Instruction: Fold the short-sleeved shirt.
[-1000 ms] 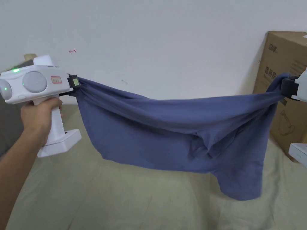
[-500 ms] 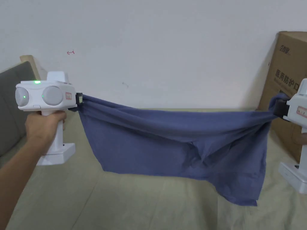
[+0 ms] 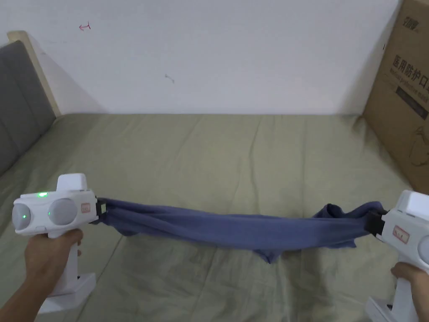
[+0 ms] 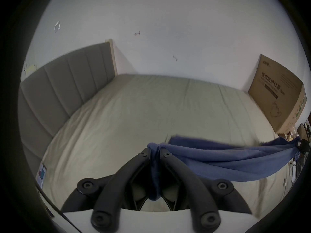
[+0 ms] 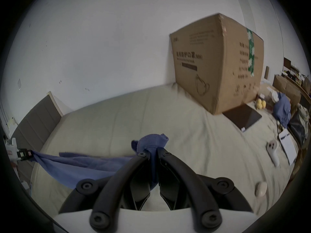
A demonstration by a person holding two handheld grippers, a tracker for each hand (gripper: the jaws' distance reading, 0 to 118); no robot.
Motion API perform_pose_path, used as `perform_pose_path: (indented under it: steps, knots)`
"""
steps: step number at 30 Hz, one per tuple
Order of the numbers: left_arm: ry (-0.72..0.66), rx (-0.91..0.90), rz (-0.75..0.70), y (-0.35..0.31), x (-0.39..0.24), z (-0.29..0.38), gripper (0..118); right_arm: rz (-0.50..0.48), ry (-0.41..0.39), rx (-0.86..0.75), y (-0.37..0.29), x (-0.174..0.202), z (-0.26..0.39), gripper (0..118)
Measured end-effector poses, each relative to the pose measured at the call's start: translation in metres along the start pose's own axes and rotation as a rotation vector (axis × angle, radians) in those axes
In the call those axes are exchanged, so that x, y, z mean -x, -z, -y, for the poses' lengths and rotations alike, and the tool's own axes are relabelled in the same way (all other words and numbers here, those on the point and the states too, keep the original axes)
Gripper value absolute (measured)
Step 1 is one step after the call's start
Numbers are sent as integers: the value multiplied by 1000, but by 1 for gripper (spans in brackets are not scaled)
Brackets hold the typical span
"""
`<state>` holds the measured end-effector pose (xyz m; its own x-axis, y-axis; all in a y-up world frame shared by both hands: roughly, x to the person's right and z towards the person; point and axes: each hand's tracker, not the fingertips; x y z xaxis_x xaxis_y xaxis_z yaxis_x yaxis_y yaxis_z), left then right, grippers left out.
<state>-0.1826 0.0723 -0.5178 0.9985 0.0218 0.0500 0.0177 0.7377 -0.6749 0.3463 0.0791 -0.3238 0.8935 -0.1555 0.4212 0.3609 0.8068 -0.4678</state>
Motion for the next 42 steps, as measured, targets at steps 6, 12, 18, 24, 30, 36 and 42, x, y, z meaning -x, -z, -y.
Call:
perform_pose_path:
  steps: [6,12,18,24,30,36,42]
  knots:
    - [12,97,-14,-34,22,90,7,18,-18,85,-50,-16,69,4]
    - [15,141,-4,-86,45,161,7,37,-13,135,-98,-40,126,4]
    - [-3,187,-15,-119,73,216,7,54,38,200,-133,-64,175,4]
    - [31,289,-45,-123,81,260,7,102,19,357,-129,-80,224,4]
    - [88,356,-84,-113,71,271,7,126,11,451,-103,-87,247,4]
    - [56,354,-53,-127,69,245,36,102,-19,410,-114,-79,218,33]
    - [-10,64,59,-185,42,173,102,8,-77,106,-156,-50,137,83]
